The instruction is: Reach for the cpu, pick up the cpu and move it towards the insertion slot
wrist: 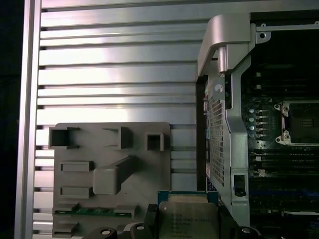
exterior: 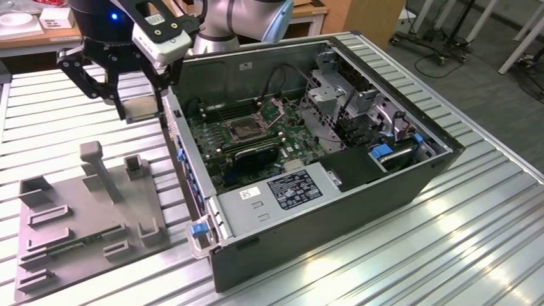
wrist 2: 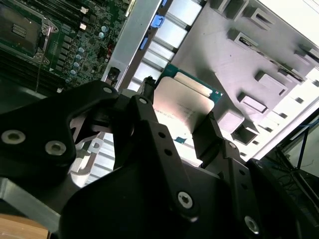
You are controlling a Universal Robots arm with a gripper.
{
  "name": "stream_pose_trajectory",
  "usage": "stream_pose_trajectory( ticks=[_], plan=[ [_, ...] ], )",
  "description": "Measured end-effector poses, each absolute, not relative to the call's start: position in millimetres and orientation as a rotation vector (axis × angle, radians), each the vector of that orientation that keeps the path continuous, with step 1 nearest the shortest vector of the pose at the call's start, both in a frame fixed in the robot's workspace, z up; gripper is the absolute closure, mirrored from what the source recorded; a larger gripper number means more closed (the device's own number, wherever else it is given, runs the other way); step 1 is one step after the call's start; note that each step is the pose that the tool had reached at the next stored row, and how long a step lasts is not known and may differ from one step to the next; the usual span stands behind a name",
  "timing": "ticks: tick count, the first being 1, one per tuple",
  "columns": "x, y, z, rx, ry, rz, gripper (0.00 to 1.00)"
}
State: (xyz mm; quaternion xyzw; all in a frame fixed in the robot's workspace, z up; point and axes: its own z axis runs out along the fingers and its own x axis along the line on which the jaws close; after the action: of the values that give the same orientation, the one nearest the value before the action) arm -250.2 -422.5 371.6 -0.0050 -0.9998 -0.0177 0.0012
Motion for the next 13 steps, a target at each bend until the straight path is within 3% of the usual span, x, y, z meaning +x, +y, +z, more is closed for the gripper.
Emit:
stream_pose_trajectory(
  ticks=[13],
  plan=[
    [-239,-423,372,-0.016,-3.139,-0.056,0.45]
  ],
)
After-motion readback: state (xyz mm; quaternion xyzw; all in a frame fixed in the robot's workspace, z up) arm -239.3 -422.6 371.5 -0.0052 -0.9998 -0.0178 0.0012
